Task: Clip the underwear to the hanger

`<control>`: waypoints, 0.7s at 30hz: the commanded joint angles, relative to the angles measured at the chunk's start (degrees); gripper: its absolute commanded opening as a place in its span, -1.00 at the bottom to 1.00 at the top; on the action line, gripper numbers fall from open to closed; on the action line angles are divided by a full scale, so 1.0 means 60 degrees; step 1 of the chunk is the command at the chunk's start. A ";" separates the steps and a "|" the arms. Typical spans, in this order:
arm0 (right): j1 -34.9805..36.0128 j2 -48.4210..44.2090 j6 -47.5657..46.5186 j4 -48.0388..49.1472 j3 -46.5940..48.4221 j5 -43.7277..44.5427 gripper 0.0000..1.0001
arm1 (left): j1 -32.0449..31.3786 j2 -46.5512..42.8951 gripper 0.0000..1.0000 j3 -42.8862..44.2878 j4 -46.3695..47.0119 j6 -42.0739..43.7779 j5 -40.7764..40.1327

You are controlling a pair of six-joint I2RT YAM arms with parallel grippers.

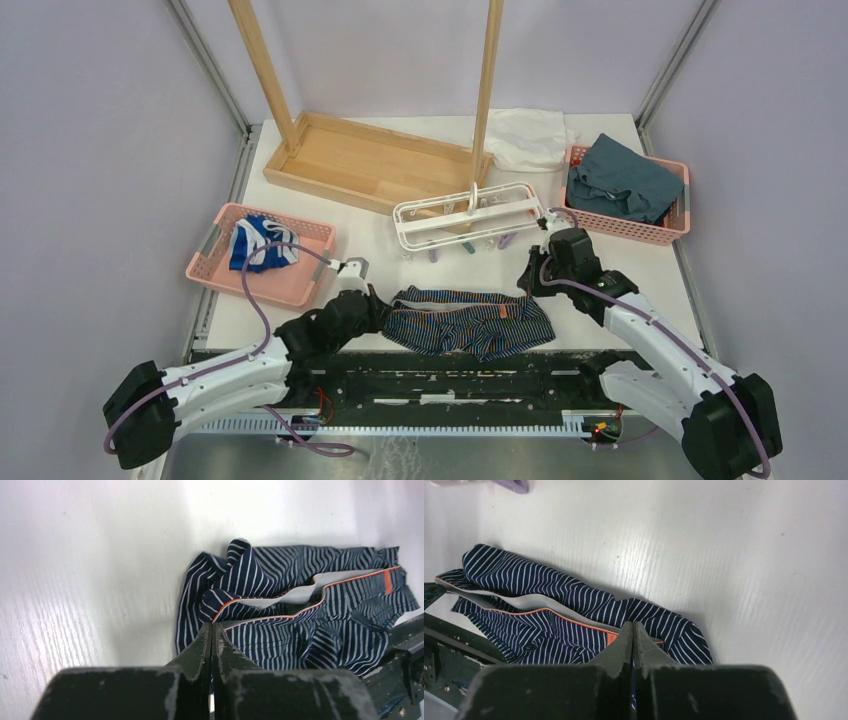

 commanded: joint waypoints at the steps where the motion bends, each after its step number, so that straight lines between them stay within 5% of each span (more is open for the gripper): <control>1: -0.0041 -0.0141 -0.0249 -0.0599 0.0778 0.0699 -0.65 | 0.0067 0.0207 -0.94 0.0875 0.0136 0.0377 -0.0581; 3: -0.0043 0.0094 -0.0166 -0.0803 0.0787 0.0339 -0.25 | 0.0075 0.0294 -0.94 0.0932 0.0092 0.0426 -0.0557; 5: -0.0036 0.0326 -0.0053 -0.0848 0.0652 -0.0167 -0.08 | 0.0081 0.0301 -0.94 0.0846 0.0101 0.0378 -0.0495; 21: -0.0036 0.1581 0.0460 0.0656 -0.0330 -0.0921 -0.03 | 0.0076 0.0057 -0.94 0.0437 0.0208 0.0086 -0.0258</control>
